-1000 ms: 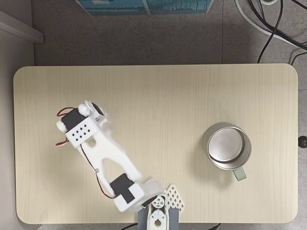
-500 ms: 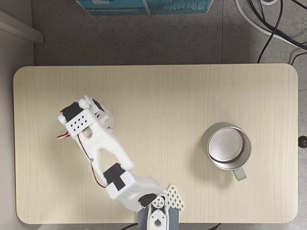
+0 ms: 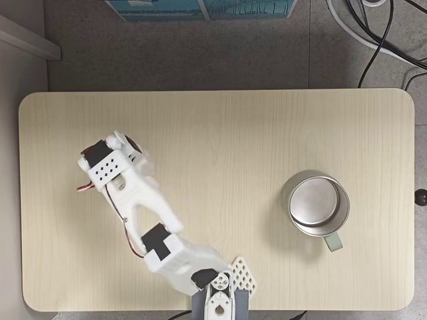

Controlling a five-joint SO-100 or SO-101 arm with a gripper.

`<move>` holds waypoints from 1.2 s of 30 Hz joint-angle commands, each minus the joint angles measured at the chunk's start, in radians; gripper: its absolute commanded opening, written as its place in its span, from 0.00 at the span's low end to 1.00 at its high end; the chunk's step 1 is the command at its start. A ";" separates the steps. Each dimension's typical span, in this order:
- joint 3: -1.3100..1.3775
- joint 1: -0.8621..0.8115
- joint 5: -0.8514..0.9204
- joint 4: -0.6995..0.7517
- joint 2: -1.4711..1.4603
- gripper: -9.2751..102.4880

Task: Grasp a dressing and put it in the cup.

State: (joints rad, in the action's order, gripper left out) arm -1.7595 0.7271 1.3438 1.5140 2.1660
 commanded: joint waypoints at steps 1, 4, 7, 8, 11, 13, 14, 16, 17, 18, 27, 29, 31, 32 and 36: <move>-0.023 0.003 -0.025 0.015 -0.009 0.08; -0.025 0.020 -0.060 0.038 -0.081 0.08; -0.025 0.038 -0.098 0.064 -0.176 0.08; -0.025 0.043 -0.110 0.075 -0.212 0.08; -0.025 0.060 -0.153 0.112 -0.327 0.08; -0.025 0.071 -0.192 0.135 -0.407 0.08; -0.025 0.077 -0.212 0.147 -0.446 0.08; -0.025 0.080 -0.247 0.169 -0.531 0.08; -0.025 0.080 -0.261 0.181 -0.569 0.08; -0.025 0.077 -0.273 0.189 -0.612 0.08; -0.028 -0.063 -0.393 0.268 -0.948 0.08; -0.026 -0.130 -0.411 0.281 -1.015 0.08; -0.021 -0.212 -0.417 0.284 -1.081 0.08; -0.025 -0.255 -0.423 0.284 -1.109 0.08; -0.046 -0.443 -0.460 0.284 -1.186 0.08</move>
State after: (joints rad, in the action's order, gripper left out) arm -1.7687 0.4034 0.9050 1.7825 1.0354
